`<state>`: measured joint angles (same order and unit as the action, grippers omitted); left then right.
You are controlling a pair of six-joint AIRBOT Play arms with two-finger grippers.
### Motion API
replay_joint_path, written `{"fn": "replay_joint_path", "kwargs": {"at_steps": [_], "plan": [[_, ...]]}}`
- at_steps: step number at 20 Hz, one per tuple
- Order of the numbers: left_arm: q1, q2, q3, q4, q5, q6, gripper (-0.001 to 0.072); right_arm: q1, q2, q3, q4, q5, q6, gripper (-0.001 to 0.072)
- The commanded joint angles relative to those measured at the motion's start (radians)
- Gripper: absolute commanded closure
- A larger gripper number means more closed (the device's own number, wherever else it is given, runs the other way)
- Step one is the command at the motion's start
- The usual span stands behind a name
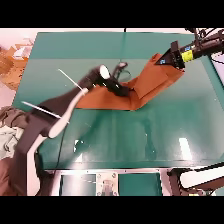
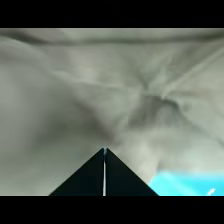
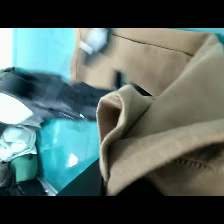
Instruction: Fold the shirts.
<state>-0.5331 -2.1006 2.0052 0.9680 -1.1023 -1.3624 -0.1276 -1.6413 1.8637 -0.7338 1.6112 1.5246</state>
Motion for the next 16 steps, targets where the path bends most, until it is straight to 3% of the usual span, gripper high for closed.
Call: {"fn": "replay_joint_path", "kwargs": {"at_steps": [1, 3, 7, 10, 11, 12, 13, 16], "plan": [[0.153, 0.092, 0.109, 0.180, -0.328, 0.021, 0.0681, 0.081, 0.003, 0.001, -0.011, -0.070, 0.057, 0.0696], [0.278, 0.194, 0.105, 0.266, -0.349, 0.017, 0.0681, 0.171, -0.006, 0.001, -0.011, -0.165, 0.084, 0.0696], [0.487, 0.333, 0.098, 0.274, -0.346, 0.002, 0.0681, 0.410, -0.116, 0.000, -0.010, -0.393, 0.150, 0.0695], [0.572, 0.359, 0.098, 0.274, -0.352, 0.002, 0.0681, 0.629, -0.271, 0.000, 0.071, -0.711, 0.146, 0.0665], [0.589, 0.359, 0.097, 0.274, -0.357, 0.002, 0.0681, 0.696, -0.326, 0.000, 0.127, -0.842, 0.114, 0.0514], [0.602, 0.362, 0.084, 0.274, -0.354, 0.003, 0.0681, 0.754, -0.375, 0.003, 0.185, -0.950, 0.060, 0.0289], [0.610, 0.362, 0.065, 0.274, -0.356, 0.003, 0.0681, 0.778, -0.399, 0.003, 0.209, -0.980, 0.027, 0.0212], [0.632, 0.362, -0.006, 0.284, -0.357, 0.030, 0.0681, 0.661, -0.341, 0.019, 0.199, -0.774, 0.007, 0.0221]]}}
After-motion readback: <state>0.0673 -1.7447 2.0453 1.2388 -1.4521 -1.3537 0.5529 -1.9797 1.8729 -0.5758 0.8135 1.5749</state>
